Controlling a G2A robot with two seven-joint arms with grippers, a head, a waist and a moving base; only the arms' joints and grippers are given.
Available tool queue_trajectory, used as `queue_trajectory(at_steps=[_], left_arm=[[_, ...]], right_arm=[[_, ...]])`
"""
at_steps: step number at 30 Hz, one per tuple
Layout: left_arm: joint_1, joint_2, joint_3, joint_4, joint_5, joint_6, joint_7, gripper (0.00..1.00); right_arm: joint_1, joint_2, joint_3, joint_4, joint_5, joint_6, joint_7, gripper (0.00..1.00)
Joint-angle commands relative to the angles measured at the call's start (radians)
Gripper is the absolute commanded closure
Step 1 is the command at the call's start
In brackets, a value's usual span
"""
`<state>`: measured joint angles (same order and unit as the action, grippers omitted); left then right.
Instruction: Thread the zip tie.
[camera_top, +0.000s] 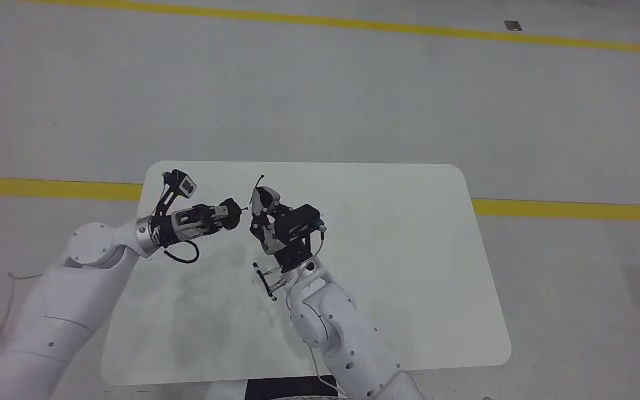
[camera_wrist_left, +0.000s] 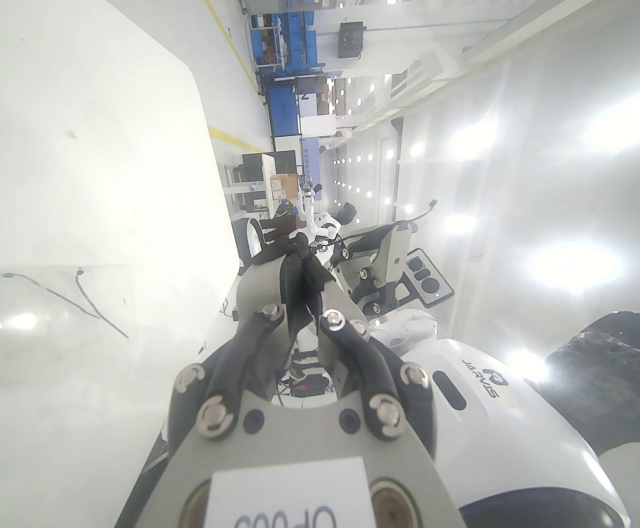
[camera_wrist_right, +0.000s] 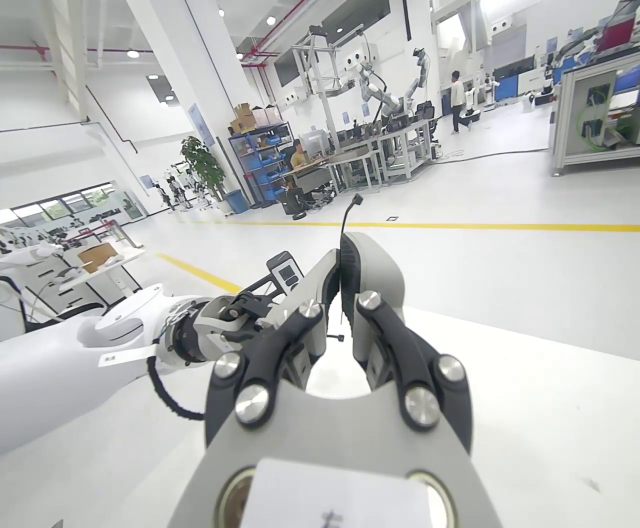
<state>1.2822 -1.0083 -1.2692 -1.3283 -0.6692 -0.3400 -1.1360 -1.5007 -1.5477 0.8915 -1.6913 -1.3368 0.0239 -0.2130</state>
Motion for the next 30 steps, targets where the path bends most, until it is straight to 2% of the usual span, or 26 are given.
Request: queue_trajectory(at_steps=[1, 7, 11, 20, 30], left_arm=[[0.002, -0.001, 0.003, -0.004, 0.002, 0.003, 0.012, 1.0], [0.027, -0.01, 0.027, -0.049, -0.006, 0.0, 0.11, 1.0], [0.033, -0.017, 0.031, -0.065, 0.012, 0.0, 0.158, 1.0], [0.033, -0.022, 0.03, -0.067, 0.026, 0.0, 0.171, 1.0], [0.033, -0.022, 0.03, -0.067, 0.026, 0.0, 0.171, 1.0]], right_arm=[[0.0, 0.0, 0.0, 0.0, 0.0, 0.0, 0.0, 1.0], [0.0, 0.0, 0.0, 0.0, 0.0, 0.0, 0.0, 1.0], [0.0, 0.0, 0.0, 0.0, 0.0, 0.0, 0.0, 1.0], [0.0, 0.0, 0.001, 0.0, 0.0, 0.0, 0.001, 1.0], [0.028, 0.006, 0.01, 0.028, -0.081, 0.014, -0.005, 1.0]])
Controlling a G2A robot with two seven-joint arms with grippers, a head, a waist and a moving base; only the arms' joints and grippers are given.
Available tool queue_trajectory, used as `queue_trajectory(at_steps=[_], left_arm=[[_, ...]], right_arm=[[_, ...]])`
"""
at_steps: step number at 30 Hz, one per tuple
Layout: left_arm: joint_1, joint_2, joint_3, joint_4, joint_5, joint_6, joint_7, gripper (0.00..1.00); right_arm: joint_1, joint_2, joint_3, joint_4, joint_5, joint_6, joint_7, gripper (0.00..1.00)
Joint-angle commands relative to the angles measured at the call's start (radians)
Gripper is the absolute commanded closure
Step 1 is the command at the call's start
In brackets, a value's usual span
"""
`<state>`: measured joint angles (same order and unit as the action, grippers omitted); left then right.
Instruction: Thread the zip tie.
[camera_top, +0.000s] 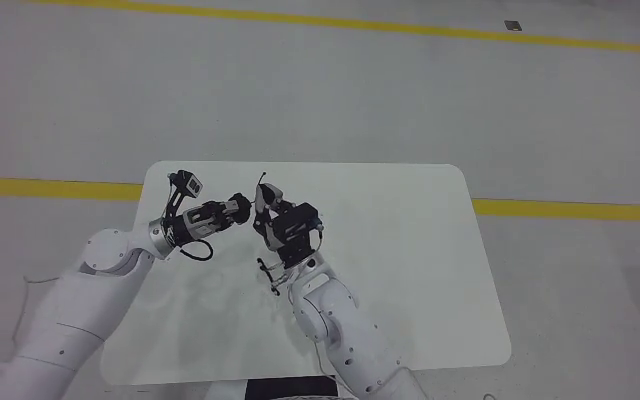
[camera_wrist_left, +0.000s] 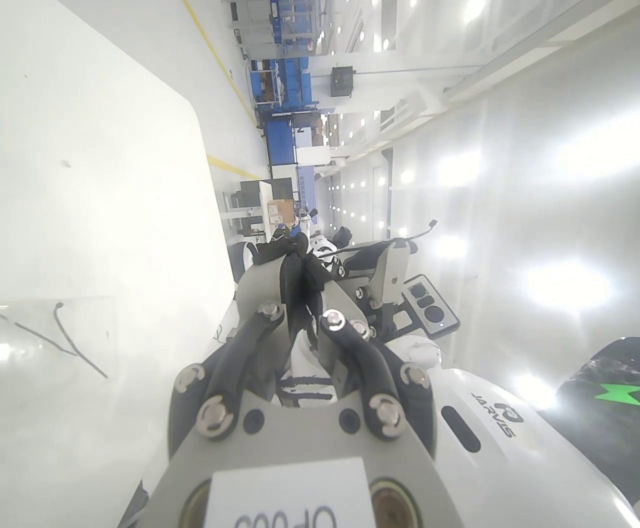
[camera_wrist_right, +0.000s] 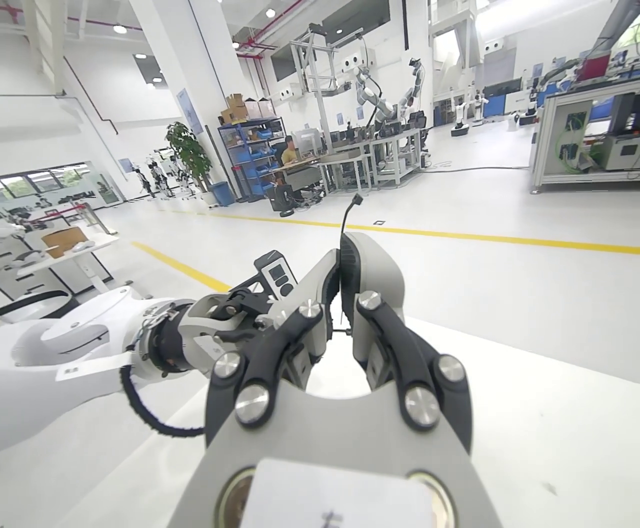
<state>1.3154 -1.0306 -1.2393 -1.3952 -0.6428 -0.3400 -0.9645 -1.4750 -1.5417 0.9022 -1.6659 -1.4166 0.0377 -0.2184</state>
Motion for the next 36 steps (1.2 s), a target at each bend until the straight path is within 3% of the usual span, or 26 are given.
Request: queue_trajectory(at_steps=[1, 36], left_arm=[[0.0, 0.0, 0.0, 0.0, 0.0, 0.0, 0.0, 1.0], [0.0, 0.0, 0.0, 0.0, 0.0, 0.0, 0.0, 1.0]], right_arm=[[0.006, 0.0, -0.001, 0.007, -0.002, -0.001, 0.002, 1.0], [0.01, 0.001, -0.021, 0.027, -0.024, 0.044, -0.008, 1.0]])
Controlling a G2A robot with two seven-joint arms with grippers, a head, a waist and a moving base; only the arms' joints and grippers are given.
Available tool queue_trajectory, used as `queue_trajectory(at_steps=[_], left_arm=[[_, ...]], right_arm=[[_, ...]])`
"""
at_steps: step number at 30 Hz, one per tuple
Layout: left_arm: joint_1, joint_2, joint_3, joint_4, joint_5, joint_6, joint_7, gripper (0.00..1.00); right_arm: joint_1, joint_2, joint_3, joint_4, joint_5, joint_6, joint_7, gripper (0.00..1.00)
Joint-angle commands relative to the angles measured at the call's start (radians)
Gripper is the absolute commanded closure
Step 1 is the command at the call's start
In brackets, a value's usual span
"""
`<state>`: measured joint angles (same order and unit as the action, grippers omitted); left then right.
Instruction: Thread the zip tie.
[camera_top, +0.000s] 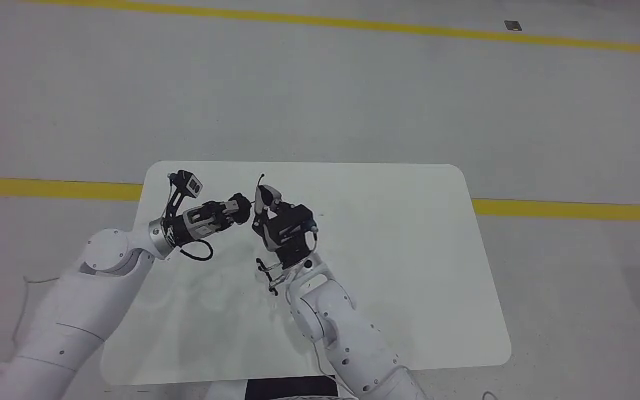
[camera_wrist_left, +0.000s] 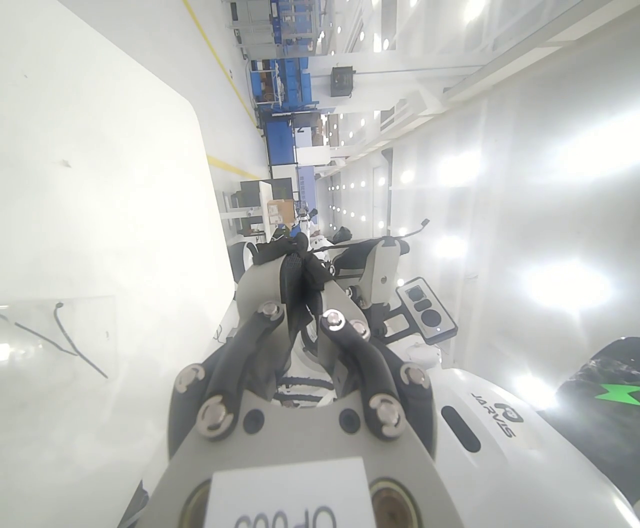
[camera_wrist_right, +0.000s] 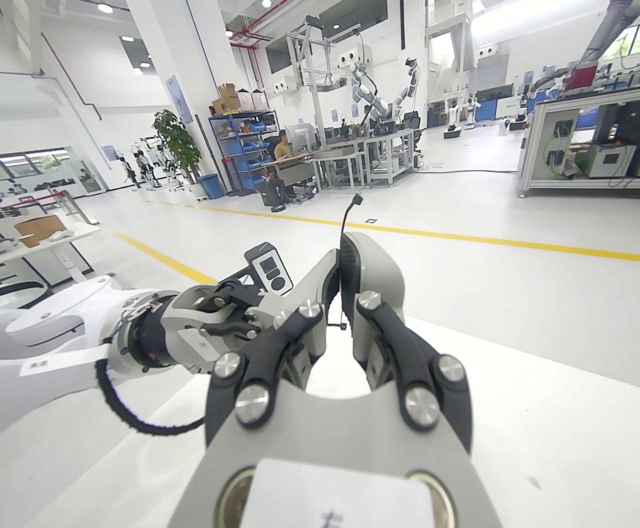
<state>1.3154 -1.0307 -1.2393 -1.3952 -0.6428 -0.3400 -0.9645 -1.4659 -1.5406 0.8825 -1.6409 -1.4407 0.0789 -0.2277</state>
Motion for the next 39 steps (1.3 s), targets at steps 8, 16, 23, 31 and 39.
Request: queue_trajectory(at_steps=[8, 16, 23, 31, 39], left_arm=[[0.0, 0.0, 0.0, 0.0, 0.0, 0.0, 0.0, 1.0], [0.0, 0.0, 0.0, 0.0, 0.0, 0.0, 0.0, 1.0], [0.0, 0.0, 0.0, 0.0, 0.0, 0.0, 0.0, 1.0], [0.0, 0.0, 0.0, 0.0, 0.0, 0.0, 0.0, 1.0], [0.0, 0.0, 0.0, 0.0, 0.0, 0.0, 0.0, 1.0]], right_arm=[[0.003, -0.001, -0.004, 0.009, -0.002, 0.01, 0.009, 1.0], [0.0, 0.0, 0.0, 0.004, 0.0, 0.015, 0.003, 1.0], [0.004, -0.001, -0.002, 0.006, 0.004, 0.013, -0.003, 1.0], [0.006, -0.001, 0.0, 0.008, 0.007, 0.016, -0.009, 1.0], [0.002, 0.001, 0.006, 0.003, 0.007, 0.013, -0.009, 1.0]])
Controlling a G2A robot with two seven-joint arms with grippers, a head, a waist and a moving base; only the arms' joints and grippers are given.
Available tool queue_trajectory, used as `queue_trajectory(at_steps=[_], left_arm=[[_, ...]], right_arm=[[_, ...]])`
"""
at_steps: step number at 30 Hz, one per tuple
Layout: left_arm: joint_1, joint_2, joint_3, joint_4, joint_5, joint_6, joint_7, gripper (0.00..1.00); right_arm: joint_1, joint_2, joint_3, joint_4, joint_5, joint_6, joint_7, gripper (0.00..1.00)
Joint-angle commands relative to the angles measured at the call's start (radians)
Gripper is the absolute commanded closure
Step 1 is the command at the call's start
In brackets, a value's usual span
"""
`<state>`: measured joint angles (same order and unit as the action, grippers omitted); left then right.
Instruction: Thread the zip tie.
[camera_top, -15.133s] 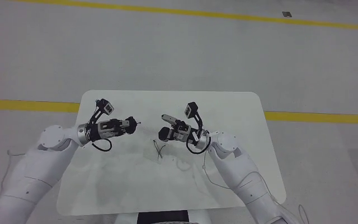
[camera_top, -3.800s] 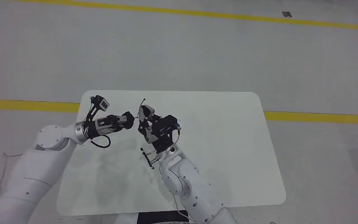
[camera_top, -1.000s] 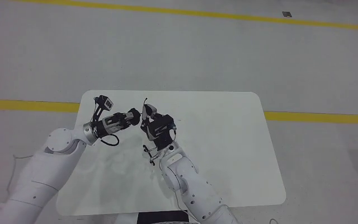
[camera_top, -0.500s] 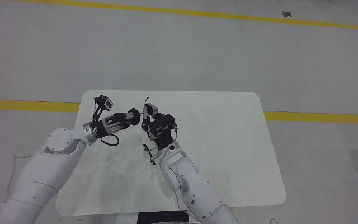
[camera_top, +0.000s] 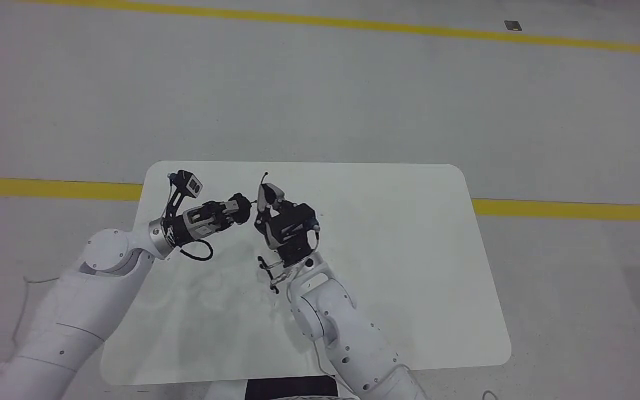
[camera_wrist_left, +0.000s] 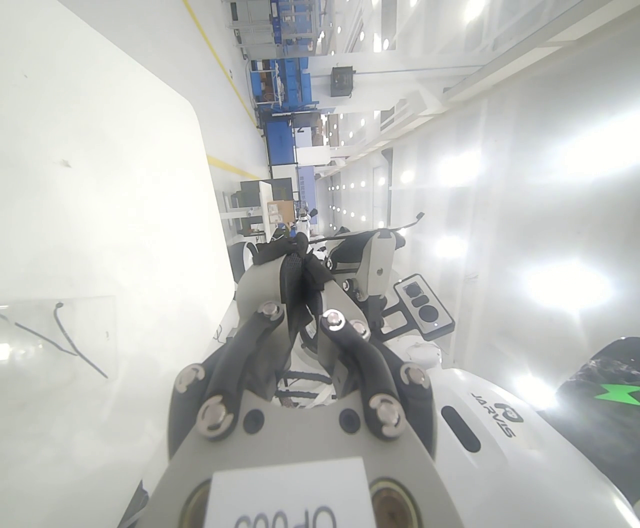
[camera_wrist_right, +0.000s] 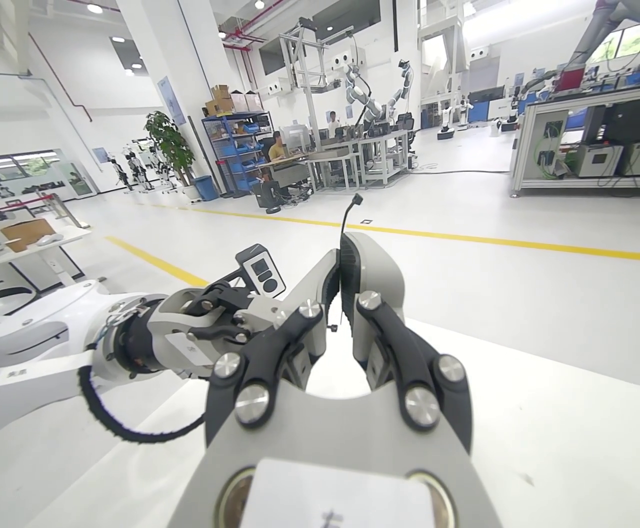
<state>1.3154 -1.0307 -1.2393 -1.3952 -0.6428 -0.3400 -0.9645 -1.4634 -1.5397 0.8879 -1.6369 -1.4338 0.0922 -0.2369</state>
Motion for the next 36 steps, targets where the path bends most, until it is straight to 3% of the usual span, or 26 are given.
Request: queue_trajectory(at_steps=[1, 36], left_arm=[[0.0, 0.0, 0.0, 0.0, 0.0, 0.0, 0.0, 1.0], [0.0, 0.0, 0.0, 0.0, 0.0, 0.0, 0.0, 1.0]], right_arm=[[0.0, 0.0, 0.001, -0.001, 0.001, -0.002, 0.0, 1.0], [-0.004, 0.006, 0.0, -0.012, -0.005, -0.026, 0.018, 1.0]])
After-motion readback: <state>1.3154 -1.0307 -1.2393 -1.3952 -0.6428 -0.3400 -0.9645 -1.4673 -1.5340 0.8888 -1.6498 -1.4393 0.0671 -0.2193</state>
